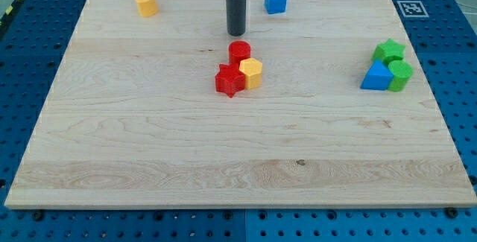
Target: Make a triangle out of red blocks and the yellow hexagon
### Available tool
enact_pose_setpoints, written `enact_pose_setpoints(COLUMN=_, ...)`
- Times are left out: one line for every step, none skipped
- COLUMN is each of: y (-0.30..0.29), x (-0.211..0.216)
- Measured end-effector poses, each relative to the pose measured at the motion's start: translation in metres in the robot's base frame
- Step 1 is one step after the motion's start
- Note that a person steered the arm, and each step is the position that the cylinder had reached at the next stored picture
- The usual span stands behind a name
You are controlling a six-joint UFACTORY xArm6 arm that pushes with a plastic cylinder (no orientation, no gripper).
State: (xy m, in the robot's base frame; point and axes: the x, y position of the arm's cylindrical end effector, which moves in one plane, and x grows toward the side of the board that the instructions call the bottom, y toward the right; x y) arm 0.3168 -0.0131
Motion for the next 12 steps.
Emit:
enact_pose_setpoints(y=-0.009, x=0.004)
enact_pose_setpoints(y=-0.009, x=0.004)
enact_pose_setpoints(y=-0.009, x=0.01)
enact_pose_setpoints(y=-0.009, x=0.025)
enact_pose_setpoints(y=-0.009, x=0.029)
enact_pose_setpoints(y=-0.009, x=0.048)
enact_pose_setpoints(y=-0.009, x=0.053)
enact_pose_setpoints(y=-0.009, x=0.073)
enact_pose_setpoints(y=-0.009, x=0.073)
enact_pose_setpoints(y=-0.003, x=0.074)
enact_pose_setpoints(y=0.004, x=0.074)
enact_pose_setpoints(y=0.004, x=0.083)
